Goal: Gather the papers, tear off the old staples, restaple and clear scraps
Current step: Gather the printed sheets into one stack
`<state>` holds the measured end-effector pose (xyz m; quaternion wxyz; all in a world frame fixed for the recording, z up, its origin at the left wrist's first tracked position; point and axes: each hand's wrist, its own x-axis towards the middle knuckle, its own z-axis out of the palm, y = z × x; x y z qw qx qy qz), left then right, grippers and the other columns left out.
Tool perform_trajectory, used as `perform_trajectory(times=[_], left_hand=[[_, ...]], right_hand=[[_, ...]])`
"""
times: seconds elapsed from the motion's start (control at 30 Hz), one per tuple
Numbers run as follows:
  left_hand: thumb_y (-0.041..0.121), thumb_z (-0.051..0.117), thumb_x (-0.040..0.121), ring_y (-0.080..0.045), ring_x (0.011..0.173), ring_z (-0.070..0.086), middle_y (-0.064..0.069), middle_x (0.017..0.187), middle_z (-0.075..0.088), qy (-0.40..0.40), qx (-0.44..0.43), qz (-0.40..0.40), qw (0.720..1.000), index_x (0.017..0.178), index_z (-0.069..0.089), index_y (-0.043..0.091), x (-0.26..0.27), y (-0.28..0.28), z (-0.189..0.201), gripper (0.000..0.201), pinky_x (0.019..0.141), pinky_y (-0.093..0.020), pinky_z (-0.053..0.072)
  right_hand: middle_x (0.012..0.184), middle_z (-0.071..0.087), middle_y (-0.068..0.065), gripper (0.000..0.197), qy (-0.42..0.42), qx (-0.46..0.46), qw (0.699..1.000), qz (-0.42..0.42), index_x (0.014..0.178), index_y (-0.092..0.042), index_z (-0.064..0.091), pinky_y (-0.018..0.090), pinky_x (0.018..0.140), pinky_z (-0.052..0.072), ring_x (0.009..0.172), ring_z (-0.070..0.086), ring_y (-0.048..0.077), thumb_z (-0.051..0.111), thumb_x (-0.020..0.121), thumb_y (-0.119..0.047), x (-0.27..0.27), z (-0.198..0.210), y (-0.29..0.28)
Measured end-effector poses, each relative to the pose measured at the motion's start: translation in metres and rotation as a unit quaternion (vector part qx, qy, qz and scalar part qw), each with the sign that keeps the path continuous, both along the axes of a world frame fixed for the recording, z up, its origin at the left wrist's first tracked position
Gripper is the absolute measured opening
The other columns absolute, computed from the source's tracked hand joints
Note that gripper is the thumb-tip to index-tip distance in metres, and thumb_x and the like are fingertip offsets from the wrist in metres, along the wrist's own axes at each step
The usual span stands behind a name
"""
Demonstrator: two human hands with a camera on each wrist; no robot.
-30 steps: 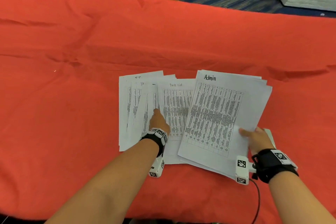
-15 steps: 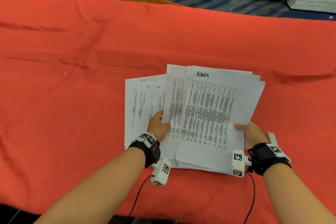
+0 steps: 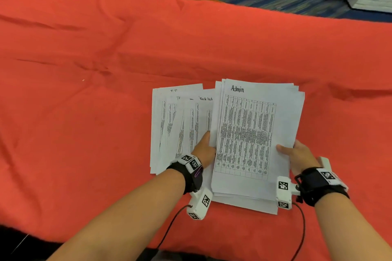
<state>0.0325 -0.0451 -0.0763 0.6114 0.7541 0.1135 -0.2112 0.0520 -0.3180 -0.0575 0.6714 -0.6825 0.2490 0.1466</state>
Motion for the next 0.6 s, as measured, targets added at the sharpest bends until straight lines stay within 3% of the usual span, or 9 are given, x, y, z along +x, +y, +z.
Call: perform_trajectory(times=[0.07,0.13,0.17,0.23,0.33,0.43,0.5,0.6], left_hand=[[0.001,0.044,0.091,-0.021,0.094,0.061,-0.006,0.111,0.059,0.024,0.002,-0.014,1.000,0.139,0.033,0.020,0.001,-0.005,-0.001,0.052,0.083,-0.030,0.051],[0.002,0.041,0.092,-0.012,0.075,0.052,0.002,0.092,0.051,0.036,0.043,-0.031,0.998,0.135,0.036,0.015,0.002,-0.011,-0.001,0.044,0.066,-0.023,0.046],[0.003,0.041,0.092,-0.014,0.076,0.052,0.002,0.091,0.051,0.026,0.079,-0.027,0.996,0.129,0.041,0.011,0.004,-0.013,-0.002,0.037,0.067,-0.026,0.047],[0.004,0.046,0.091,-0.022,0.099,0.055,-0.006,0.109,0.054,-0.010,0.195,-0.004,0.981,0.118,0.052,0.008,0.007,-0.012,-0.006,0.028,0.086,-0.033,0.049],[0.016,0.057,0.089,-0.027,0.119,0.043,-0.012,0.128,0.041,-0.001,0.325,0.030,0.945,0.121,0.049,0.009,0.012,-0.004,-0.019,0.034,0.096,-0.036,0.045],[0.025,0.066,0.085,-0.029,0.124,0.037,-0.016,0.133,0.035,0.035,0.341,0.046,0.938,0.134,0.035,0.005,0.017,0.001,-0.026,0.061,0.099,-0.038,0.043],[0.021,0.071,0.082,-0.030,0.123,0.041,-0.017,0.132,0.038,0.047,0.328,0.044,0.942,0.136,0.028,0.004,0.023,0.003,-0.029,0.072,0.098,-0.038,0.043],[0.007,0.063,0.086,-0.030,0.109,0.055,-0.018,0.122,0.051,0.041,0.290,0.044,0.955,0.136,0.027,0.002,0.028,0.006,-0.028,0.062,0.087,-0.037,0.050]], right_hand=[[0.120,0.064,0.020,0.032,-0.007,-0.004,1.000,-0.024,0.101,-0.017,0.064,0.053,0.098,0.046,0.101,0.063,0.035,0.078,0.072,-0.014,-0.002,-0.007,-0.007],[0.114,0.067,0.014,0.026,-0.012,-0.033,0.998,-0.047,0.098,-0.019,0.066,0.056,0.098,0.046,0.106,0.063,0.037,0.071,0.077,-0.005,-0.004,-0.012,-0.016],[0.110,0.069,0.011,0.026,-0.014,-0.051,0.997,-0.054,0.096,-0.021,0.068,0.057,0.097,0.046,0.106,0.064,0.036,0.069,0.077,-0.003,-0.005,-0.016,-0.022],[0.103,0.072,0.006,0.028,-0.021,-0.058,0.996,-0.069,0.096,-0.023,0.069,0.056,0.096,0.047,0.103,0.065,0.035,0.067,0.077,-0.002,-0.012,-0.013,-0.029],[0.094,0.071,0.003,0.031,-0.023,-0.043,0.994,-0.094,0.096,-0.021,0.066,0.049,0.090,0.050,0.093,0.064,0.032,0.061,0.083,0.006,-0.017,-0.004,-0.035],[0.098,0.067,0.005,0.031,-0.027,-0.025,0.994,-0.107,0.095,-0.020,0.064,0.040,0.075,0.057,0.077,0.069,0.022,0.058,0.084,0.008,-0.021,-0.001,-0.042],[0.100,0.066,0.008,0.030,-0.028,-0.021,0.993,-0.110,0.094,-0.019,0.064,0.040,0.077,0.055,0.077,0.066,0.023,0.057,0.085,0.009,-0.022,0.001,-0.043],[0.098,0.066,0.008,0.029,-0.024,-0.017,0.993,-0.113,0.093,-0.018,0.063,0.043,0.082,0.051,0.084,0.062,0.028,0.056,0.085,0.010,-0.027,0.005,-0.041]])
